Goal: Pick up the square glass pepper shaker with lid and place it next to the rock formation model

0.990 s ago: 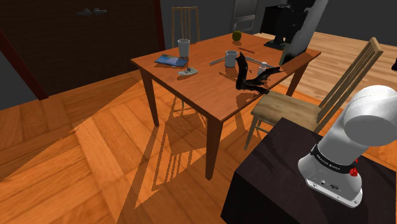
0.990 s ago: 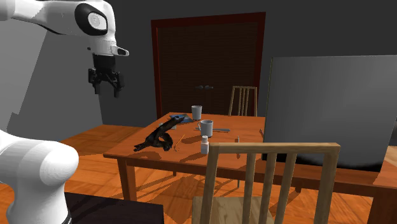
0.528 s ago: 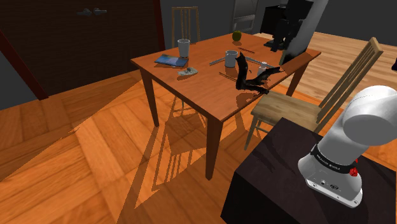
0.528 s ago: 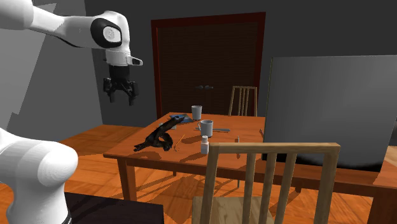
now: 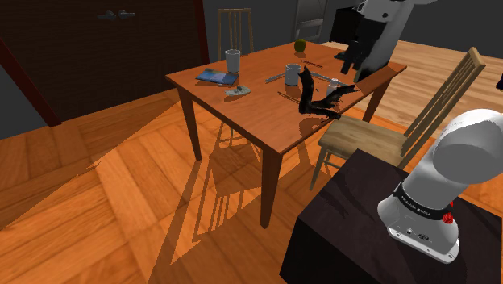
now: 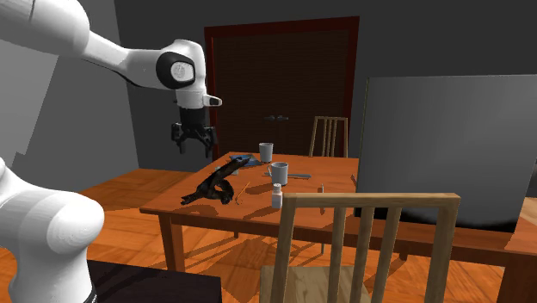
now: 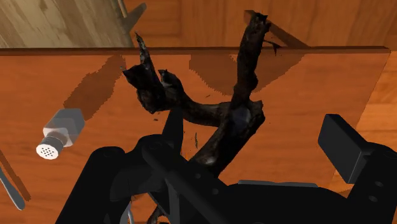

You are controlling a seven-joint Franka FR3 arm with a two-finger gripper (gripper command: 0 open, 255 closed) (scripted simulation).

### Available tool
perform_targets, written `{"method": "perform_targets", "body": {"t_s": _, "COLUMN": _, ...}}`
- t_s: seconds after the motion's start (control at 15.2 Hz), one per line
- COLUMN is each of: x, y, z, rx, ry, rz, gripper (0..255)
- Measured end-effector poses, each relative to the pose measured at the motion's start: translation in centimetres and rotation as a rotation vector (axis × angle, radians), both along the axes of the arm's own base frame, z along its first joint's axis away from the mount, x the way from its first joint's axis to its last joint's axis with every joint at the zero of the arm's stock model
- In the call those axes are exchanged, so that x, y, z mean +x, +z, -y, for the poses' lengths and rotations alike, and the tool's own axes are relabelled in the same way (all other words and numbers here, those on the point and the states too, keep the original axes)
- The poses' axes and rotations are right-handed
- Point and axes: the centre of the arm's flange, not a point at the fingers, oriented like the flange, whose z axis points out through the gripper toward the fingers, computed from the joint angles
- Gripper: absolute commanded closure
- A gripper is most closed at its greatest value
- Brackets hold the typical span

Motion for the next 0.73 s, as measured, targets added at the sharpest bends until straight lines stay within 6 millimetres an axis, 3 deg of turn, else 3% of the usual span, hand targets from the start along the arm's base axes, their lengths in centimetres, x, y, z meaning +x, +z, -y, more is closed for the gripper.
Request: {"method": "perform_targets", "body": {"t_s": 0.73, "x": 4.9, "y": -7.2, "z": 11.0, "rx": -0.033, "ry": 0.010, "rz": 0.049, "gripper": 0}}
